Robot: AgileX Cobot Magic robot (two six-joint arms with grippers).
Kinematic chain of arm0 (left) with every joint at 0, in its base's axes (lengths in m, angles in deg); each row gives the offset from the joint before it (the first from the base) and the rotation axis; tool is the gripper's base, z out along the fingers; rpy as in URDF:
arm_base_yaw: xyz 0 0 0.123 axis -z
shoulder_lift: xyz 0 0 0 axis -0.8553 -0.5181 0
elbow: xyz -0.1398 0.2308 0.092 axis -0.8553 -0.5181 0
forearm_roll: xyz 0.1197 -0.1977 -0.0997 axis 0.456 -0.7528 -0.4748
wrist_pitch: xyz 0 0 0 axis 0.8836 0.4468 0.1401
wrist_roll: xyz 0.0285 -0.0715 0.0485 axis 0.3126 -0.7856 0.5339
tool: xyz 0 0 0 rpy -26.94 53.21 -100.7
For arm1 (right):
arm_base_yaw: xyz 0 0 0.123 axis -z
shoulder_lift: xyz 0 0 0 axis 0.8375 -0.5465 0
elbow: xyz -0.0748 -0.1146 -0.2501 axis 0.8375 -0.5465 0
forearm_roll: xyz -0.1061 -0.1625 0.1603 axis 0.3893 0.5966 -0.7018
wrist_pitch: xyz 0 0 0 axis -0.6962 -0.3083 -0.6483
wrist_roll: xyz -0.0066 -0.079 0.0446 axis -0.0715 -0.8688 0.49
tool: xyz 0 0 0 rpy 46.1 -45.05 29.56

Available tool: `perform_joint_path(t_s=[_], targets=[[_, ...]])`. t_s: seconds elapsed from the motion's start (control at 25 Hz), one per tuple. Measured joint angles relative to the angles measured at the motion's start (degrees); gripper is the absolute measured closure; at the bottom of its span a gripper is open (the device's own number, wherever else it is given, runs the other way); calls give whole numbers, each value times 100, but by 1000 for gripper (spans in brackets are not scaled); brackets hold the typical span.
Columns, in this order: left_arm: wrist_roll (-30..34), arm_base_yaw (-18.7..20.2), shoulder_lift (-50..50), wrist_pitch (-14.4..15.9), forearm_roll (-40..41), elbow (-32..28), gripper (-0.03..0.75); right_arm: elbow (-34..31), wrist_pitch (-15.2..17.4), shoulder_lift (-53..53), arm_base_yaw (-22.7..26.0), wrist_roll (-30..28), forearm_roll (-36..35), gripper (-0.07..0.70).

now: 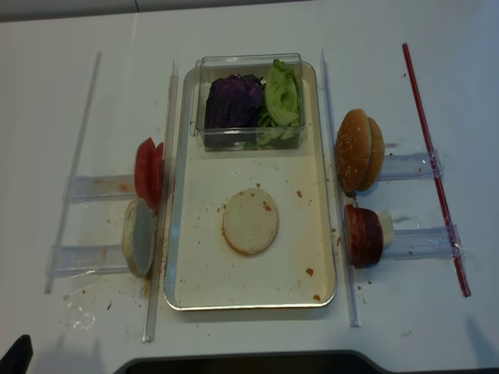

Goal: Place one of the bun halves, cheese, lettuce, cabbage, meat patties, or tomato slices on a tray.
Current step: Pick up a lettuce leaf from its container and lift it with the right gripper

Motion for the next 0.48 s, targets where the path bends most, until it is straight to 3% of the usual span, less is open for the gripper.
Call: perform_joint_path(t_s=[0.48], targets=[[0, 0, 0, -3, 0, 0, 361, 0, 0, 0, 0, 0, 0, 184]])
